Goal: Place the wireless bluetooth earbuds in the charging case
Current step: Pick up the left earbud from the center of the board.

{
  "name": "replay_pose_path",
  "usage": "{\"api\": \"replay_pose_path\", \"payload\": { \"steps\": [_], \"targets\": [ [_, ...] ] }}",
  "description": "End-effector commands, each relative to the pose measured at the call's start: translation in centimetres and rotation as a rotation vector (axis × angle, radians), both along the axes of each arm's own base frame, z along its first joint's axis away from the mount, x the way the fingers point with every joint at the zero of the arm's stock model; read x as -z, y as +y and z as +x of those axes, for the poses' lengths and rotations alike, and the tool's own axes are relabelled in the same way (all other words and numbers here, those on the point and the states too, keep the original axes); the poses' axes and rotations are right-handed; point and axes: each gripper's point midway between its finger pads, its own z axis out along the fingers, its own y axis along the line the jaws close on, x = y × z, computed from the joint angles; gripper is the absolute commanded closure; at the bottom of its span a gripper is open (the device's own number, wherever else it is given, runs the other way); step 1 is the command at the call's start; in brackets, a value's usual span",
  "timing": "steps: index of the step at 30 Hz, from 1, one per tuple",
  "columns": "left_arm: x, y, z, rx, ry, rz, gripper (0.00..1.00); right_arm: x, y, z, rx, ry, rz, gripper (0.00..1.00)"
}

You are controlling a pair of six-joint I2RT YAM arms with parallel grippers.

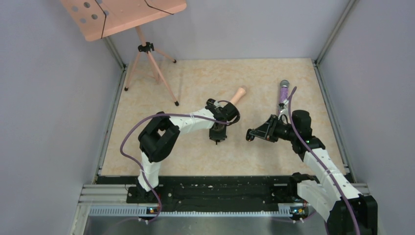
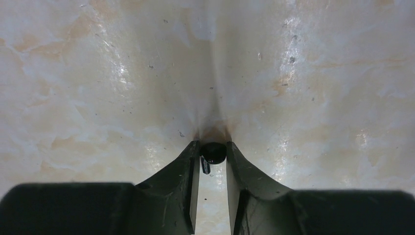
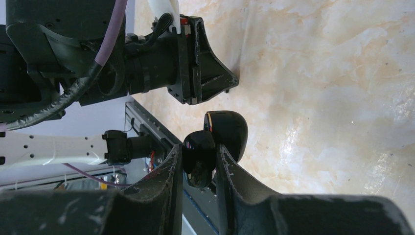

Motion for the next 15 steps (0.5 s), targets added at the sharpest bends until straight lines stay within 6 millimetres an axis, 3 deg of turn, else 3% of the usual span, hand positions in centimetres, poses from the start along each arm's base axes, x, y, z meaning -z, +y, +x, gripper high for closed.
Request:
{"api": "replay_pose_path", "payload": {
  "steps": [1,6,11,15],
  "targets": [
    [1.72,1.9,-2.17,-0.051,0.073,0.071,0.72,-1.85,-0.07,0.8,-0.006,-0.078,0.006,1.0],
    [1.32,2.0,-2.07,-0.051,0.063,0.072,0.73,-1.94,-0.04,0.8,-0.008,-0.081,0.007,1.0],
    [0.98,2.38,-2.16,-0.061,0.061,0.083,0.53,-1.86,-0.02,0.78,-0.008,-0.078,0.008,1.0],
    [0.98,2.56,-2.38,-0.078,0.061,0.079,0.52,-1.82,-0.03,0.72,-0.009,-0.077,0.009,1.0]
  ]
}}
